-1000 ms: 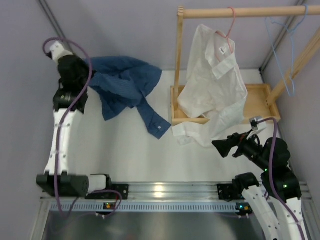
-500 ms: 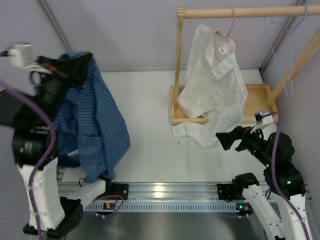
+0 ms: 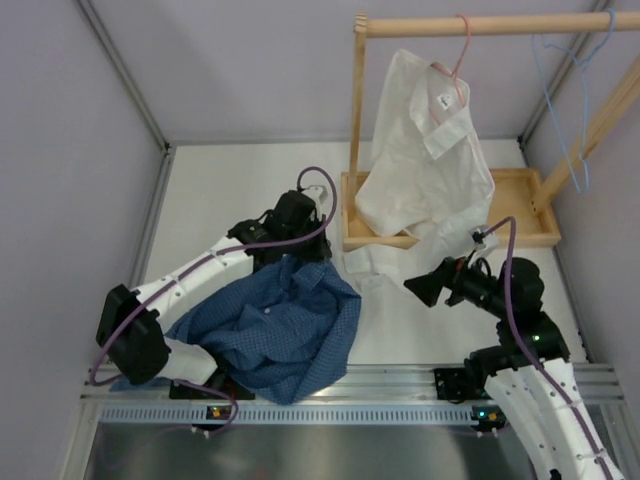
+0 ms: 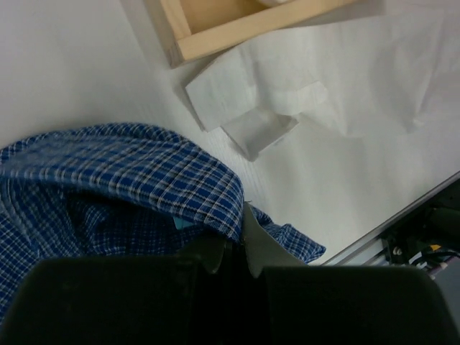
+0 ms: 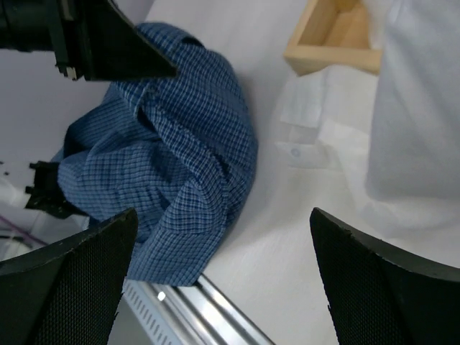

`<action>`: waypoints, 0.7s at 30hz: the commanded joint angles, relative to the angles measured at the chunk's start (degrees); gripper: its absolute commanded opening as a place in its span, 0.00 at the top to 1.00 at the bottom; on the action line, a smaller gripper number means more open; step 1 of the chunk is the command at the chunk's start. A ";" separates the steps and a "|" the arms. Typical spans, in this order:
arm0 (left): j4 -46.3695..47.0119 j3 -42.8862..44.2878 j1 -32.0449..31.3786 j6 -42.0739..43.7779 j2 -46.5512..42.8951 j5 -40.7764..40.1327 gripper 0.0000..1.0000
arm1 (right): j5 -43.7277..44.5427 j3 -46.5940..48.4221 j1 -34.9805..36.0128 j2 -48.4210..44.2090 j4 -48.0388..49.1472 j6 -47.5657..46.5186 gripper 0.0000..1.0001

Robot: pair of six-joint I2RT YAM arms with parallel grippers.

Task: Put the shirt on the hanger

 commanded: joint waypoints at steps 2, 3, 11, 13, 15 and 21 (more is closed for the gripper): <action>10.84 0.31 -1.72 -2.52 -4.40 -0.13 1.00 | -17.30 -10.99 1.57 1.84 24.96 12.69 0.00; 10.93 0.57 -2.16 -2.52 -4.31 0.32 0.99 | -17.31 -11.63 2.53 2.19 26.32 12.28 0.00; 11.37 4.61 -6.47 -2.79 -3.25 2.08 0.84 | 11.31 -5.23 28.27 17.53 23.26 -1.68 0.01; 11.19 4.53 -6.47 -2.44 -3.43 -0.28 0.46 | 19.15 -2.77 32.58 24.82 22.73 -2.75 0.01; 8.05 5.22 -6.47 -1.30 -4.04 -3.53 0.05 | 23.11 -2.23 33.82 27.85 22.90 -1.27 0.01; -3.82 4.27 -5.94 -2.60 -10.90 -38.58 0.02 | 26.64 -4.17 35.67 31.63 27.83 0.58 0.01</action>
